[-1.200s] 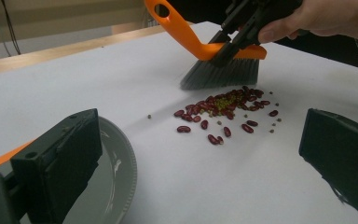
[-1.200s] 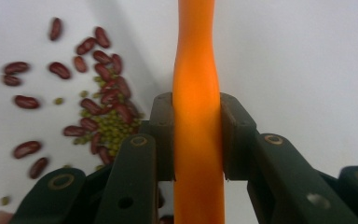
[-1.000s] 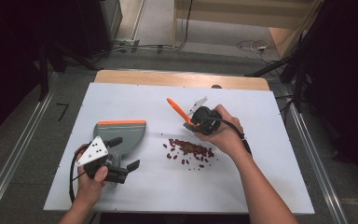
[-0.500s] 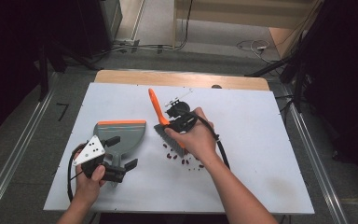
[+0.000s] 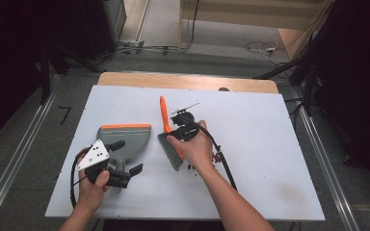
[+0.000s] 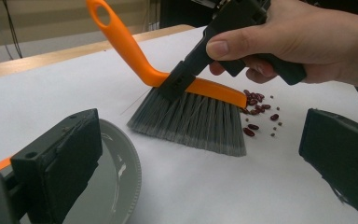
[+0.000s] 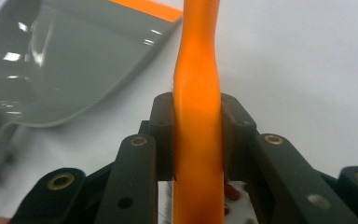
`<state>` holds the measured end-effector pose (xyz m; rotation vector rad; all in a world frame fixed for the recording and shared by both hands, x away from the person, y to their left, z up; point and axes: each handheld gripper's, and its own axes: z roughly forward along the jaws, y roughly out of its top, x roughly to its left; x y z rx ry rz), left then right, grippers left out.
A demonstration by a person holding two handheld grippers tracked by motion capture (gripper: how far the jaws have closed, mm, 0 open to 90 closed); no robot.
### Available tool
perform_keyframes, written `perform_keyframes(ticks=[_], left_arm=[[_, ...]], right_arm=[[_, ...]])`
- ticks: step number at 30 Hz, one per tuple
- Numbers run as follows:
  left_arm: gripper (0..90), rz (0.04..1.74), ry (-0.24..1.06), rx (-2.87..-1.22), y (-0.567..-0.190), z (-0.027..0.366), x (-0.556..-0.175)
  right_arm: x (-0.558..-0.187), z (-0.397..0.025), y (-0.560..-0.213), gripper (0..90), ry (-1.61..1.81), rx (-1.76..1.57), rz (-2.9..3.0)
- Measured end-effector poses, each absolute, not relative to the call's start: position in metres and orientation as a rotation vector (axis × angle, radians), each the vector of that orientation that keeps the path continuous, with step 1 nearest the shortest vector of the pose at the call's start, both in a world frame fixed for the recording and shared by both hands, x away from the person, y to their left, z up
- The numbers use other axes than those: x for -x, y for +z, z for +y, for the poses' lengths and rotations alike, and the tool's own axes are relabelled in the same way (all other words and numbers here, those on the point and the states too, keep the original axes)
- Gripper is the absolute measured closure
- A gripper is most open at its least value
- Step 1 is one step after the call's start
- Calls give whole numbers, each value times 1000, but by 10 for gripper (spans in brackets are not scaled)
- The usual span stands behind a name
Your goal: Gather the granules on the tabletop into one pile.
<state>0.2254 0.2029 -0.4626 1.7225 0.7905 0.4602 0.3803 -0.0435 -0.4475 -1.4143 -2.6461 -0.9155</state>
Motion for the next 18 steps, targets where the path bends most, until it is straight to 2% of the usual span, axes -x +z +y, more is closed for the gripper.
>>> perform_keyframes(ticks=[18], left_arm=[[0,790,464,-1720,-462,203,-223]], right_arm=[[-387,-95,-458,676,-865,1593,-2588]])
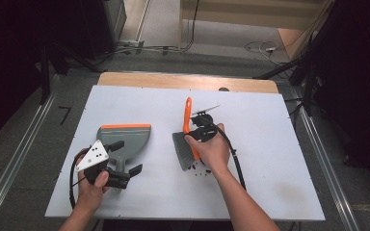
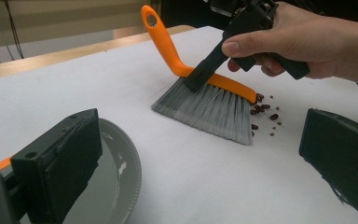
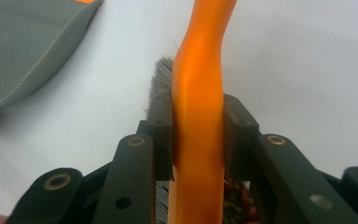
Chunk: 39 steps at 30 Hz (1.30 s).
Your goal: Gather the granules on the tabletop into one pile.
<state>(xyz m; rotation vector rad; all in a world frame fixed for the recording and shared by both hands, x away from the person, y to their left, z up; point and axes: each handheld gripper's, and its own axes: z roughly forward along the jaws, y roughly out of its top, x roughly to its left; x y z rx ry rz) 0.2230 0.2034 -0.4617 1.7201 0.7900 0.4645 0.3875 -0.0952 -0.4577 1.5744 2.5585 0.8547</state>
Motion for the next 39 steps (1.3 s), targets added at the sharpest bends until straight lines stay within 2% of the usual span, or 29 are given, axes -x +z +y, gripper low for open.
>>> perform_keyframes(ticks=[28,39], left_arm=[[0,789,465,-1729,-462,200,-223],[0,785,460,-1732,-463,197,-225]], right_arm=[[-395,-152,-456,671,815,-1631,2498],[-390,-143,-438,680,981,-1456,2580]])
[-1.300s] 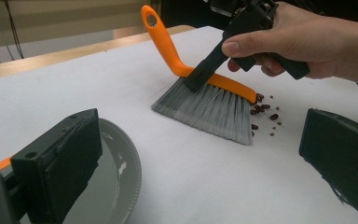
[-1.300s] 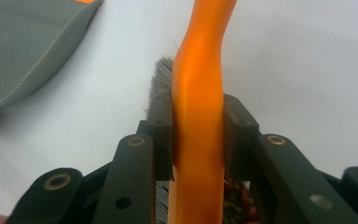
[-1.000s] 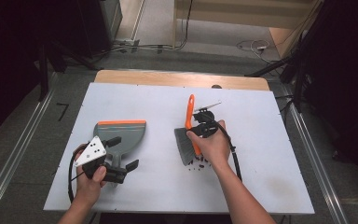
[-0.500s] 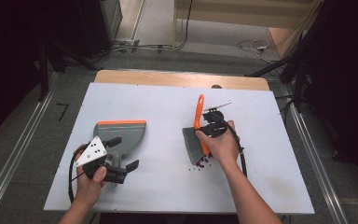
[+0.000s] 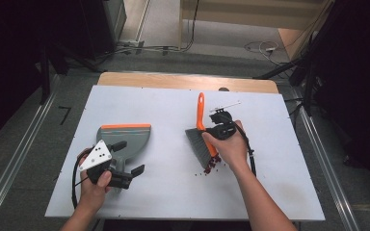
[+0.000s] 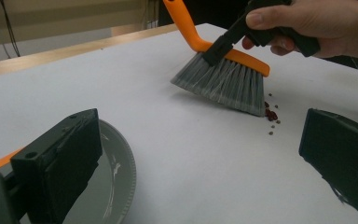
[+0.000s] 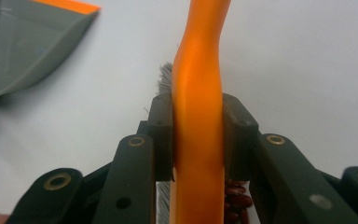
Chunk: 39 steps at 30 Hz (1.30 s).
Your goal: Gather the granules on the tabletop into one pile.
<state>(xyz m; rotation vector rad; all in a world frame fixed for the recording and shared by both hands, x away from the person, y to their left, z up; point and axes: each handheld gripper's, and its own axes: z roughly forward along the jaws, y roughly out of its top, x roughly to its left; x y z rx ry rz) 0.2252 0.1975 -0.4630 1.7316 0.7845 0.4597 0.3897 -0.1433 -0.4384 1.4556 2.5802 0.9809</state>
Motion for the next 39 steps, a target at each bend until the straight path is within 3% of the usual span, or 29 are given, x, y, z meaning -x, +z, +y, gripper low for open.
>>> perform_keyframes(ticks=[13,18,29,39], left_arm=[[0,788,460,-1726,-463,200,-226],[0,787,459,-1730,-464,198,-226],[0,792,459,-1736,-464,197,-227],[0,793,460,-1728,-464,198,-227]], right_arm=[[-348,-139,-392,684,891,-876,2764],[-325,-148,-400,684,753,-560,2817],[-295,-152,-416,687,655,-442,2977],[-311,-141,-436,685,623,-325,2989]])
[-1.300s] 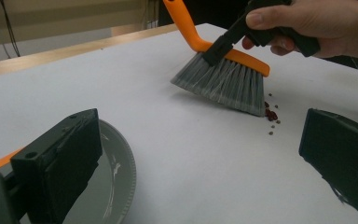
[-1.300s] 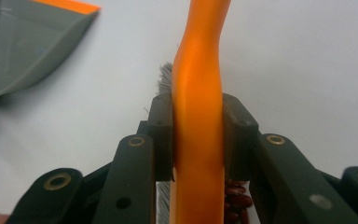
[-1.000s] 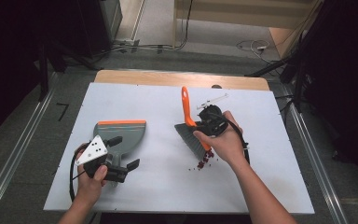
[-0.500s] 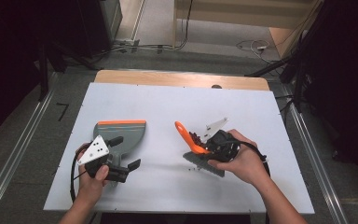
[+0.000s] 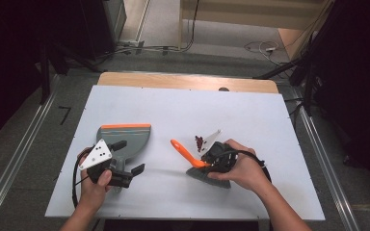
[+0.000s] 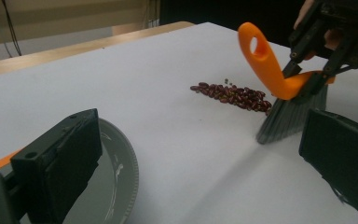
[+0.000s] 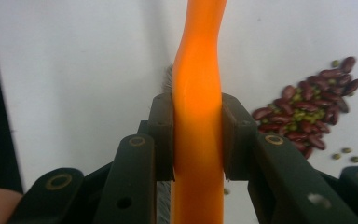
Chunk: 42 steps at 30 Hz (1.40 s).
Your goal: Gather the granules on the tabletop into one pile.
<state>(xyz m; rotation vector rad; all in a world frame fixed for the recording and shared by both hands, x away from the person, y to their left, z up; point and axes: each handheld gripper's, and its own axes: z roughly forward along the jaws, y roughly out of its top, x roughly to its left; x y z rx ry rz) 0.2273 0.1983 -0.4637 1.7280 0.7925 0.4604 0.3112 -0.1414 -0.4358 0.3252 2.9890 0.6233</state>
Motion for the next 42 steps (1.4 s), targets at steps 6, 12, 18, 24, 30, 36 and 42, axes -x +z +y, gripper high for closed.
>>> perform_keyframes(ticks=[6,12,18,24,30,36,42], left_arm=[[0,793,460,-1728,-464,198,-227],[0,789,463,-1729,-463,198,-226],[0,789,462,-1729,-463,198,-226],[0,789,460,-1729,-463,198,-227],[0,794,459,-1728,-463,199,-227],[0,793,460,-1729,-463,198,-227],[0,792,458,-1728,-464,199,-227]], right_arm=[[-335,-146,-442,679,649,-353,2992],[-355,-146,-444,677,660,-339,2987],[-374,-148,-445,676,671,-341,2968],[-389,-150,-444,676,686,-364,2940],[-401,-150,-444,675,688,-359,2940],[-411,-152,-444,674,698,-385,2921],[-418,-151,-444,674,688,-401,2921]])
